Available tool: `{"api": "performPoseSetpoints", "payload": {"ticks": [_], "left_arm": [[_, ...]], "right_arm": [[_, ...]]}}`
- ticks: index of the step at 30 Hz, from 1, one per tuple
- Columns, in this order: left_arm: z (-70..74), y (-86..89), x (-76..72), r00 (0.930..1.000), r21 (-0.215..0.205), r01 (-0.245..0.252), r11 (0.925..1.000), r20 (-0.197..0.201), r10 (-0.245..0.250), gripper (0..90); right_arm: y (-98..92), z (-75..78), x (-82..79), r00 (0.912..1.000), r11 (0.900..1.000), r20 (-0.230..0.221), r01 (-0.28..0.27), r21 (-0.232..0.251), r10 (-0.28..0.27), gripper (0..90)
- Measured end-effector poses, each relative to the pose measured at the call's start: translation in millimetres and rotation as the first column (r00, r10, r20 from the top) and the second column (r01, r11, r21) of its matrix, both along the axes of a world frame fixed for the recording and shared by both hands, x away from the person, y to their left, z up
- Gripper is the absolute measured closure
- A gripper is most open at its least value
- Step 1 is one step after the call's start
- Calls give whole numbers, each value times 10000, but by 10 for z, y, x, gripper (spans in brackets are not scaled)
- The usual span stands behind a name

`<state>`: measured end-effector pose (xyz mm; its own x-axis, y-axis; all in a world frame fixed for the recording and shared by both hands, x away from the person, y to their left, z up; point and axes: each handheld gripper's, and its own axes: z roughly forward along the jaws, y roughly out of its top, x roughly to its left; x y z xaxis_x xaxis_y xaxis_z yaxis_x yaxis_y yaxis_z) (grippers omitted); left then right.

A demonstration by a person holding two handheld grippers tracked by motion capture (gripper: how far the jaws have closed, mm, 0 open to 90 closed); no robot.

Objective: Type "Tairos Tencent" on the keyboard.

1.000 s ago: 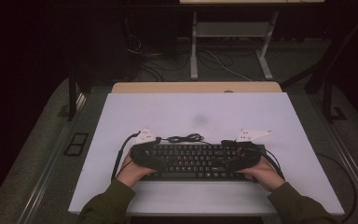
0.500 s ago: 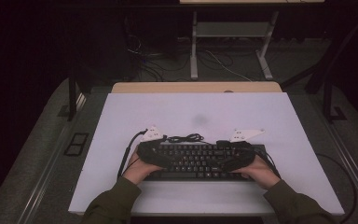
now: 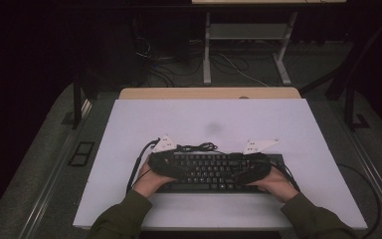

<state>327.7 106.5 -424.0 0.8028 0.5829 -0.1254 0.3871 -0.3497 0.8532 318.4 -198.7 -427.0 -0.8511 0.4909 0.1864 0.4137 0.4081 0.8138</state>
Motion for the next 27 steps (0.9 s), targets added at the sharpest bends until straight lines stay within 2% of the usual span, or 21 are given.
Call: {"api": "performPoseSetpoints", "payload": {"ticks": [4,17,23,24,25,26,27], "left_arm": [[-10,13,2,10000,41,-16,10000,-38,17,67],[-22,11,-2,10000,102,-8,9999,-24,8,68],[-25,10,1,10000,124,-32,9999,-40,32,68],[-25,10,1,10000,124,-32,9999,-40,32,67],[-26,9,1,10000,119,-38,9999,-50,38,67],[-27,8,2,10000,114,-34,9999,-51,34,67],[-28,8,3,10000,112,-31,9999,-52,31,68]], "right_arm": [[-5,-4,-4,10000,10000,-50,-9,-88,8,248],[-16,-23,-29,9993,9984,-127,-357,-445,352,558],[-27,-35,-34,9978,9962,-184,-649,-579,639,707],[-27,-35,-34,9978,9962,-184,-649,-579,639,707],[-34,-39,-33,9967,9950,-219,-796,-601,784,752],[-34,-39,-33,9967,9950,-219,-796,-601,784,752],[-40,-42,-35,9958,9940,-297,-887,-633,870,796]]}}
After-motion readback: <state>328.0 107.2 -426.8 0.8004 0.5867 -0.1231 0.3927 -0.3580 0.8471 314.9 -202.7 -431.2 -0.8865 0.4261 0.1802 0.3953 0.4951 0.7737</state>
